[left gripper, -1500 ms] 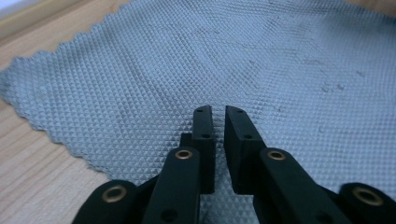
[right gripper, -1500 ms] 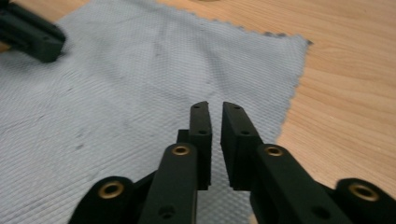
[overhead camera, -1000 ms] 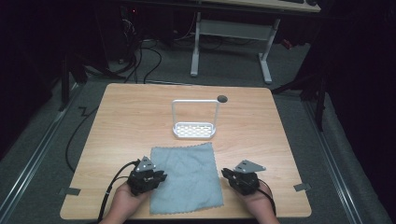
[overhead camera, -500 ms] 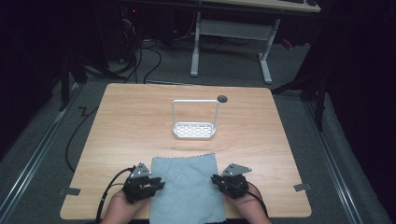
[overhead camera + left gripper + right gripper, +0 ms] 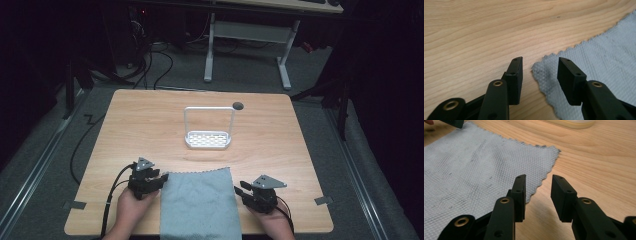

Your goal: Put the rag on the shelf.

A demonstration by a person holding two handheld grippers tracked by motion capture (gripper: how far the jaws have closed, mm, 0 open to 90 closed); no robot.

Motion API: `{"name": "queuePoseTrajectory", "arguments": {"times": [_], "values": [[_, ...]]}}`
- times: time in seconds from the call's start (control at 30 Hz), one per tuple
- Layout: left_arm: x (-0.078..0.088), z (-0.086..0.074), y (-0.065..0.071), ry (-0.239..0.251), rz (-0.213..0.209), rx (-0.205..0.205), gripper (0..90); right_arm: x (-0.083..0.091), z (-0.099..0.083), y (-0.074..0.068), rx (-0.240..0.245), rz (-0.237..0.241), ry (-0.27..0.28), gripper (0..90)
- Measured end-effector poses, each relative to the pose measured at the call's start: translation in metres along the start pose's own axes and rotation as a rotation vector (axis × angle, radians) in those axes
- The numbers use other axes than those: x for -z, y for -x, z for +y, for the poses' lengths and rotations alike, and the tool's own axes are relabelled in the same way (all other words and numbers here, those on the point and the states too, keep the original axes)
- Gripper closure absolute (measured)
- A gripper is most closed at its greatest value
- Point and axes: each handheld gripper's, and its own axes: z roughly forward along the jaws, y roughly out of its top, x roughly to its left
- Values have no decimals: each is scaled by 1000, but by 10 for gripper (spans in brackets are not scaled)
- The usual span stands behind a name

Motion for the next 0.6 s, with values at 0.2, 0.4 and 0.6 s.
{"name": "queuePoseTrajectory", "arguments": {"times": [0.2,0.4,0.6], "values": [[-1,-7,16,11,14,-74,840,-9,7,0,-8,-8,19,528],[-2,-8,6,23,-38,-38,889,-53,36,7,-34,-56,-48,541],[-2,-8,3,25,-64,-51,890,-74,48,-1,45,-96,-115,839]]}}
